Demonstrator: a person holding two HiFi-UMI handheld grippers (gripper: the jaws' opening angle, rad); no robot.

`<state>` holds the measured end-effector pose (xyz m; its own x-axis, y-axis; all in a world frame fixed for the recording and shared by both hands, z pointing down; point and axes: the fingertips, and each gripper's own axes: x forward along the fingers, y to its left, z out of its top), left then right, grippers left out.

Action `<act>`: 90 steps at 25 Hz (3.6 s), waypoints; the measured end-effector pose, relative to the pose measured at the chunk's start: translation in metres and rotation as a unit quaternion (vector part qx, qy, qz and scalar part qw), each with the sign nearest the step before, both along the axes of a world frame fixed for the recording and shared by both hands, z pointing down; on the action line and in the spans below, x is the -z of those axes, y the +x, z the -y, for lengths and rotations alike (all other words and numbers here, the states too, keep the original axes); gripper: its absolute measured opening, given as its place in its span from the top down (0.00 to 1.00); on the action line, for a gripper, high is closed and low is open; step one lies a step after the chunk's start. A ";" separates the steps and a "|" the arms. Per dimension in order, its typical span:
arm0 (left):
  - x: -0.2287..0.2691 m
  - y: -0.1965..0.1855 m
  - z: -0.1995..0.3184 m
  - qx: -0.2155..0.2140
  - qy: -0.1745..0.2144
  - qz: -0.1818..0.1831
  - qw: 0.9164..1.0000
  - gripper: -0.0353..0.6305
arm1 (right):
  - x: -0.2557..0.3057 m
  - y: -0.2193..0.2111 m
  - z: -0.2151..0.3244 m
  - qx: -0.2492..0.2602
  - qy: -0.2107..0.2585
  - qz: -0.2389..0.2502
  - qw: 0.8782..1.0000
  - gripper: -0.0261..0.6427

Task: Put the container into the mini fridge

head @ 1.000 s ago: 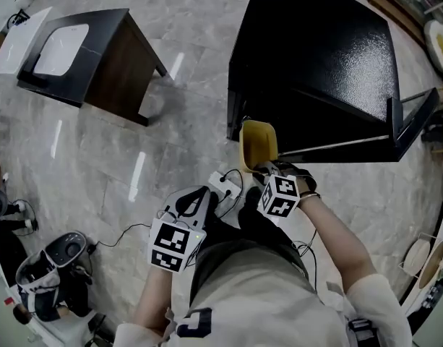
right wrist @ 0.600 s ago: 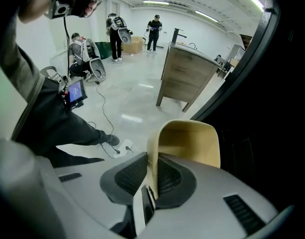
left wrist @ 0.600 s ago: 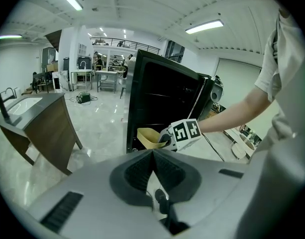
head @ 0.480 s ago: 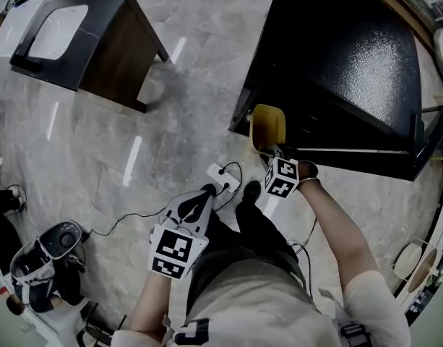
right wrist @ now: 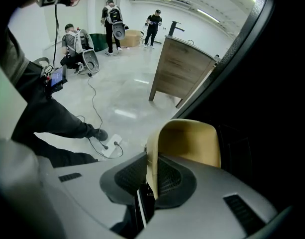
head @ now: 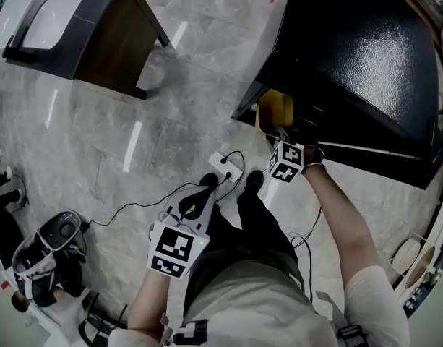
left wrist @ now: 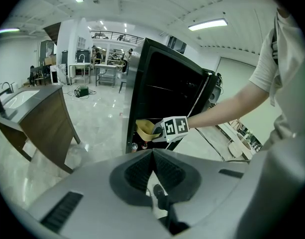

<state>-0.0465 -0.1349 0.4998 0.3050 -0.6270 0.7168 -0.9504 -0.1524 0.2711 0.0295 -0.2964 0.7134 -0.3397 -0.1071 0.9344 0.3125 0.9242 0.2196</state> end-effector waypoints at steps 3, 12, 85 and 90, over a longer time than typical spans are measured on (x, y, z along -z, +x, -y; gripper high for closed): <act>-0.002 -0.002 -0.002 0.002 -0.006 -0.001 1.000 0.86 | -0.005 -0.002 0.009 -0.005 0.008 0.001 1.000 0.88; -0.015 -0.007 -0.007 0.009 -0.021 -0.003 1.000 0.86 | -0.017 -0.012 0.036 -0.010 0.040 0.011 0.999 0.88; 0.072 -0.230 -0.128 0.160 0.074 0.047 0.983 0.86 | 0.239 -0.240 -0.201 -0.115 -0.205 0.230 0.944 0.71; 0.072 -0.232 -0.154 0.158 0.076 0.045 0.983 0.86 | 0.266 -0.253 -0.235 -0.088 -0.219 0.254 0.938 0.86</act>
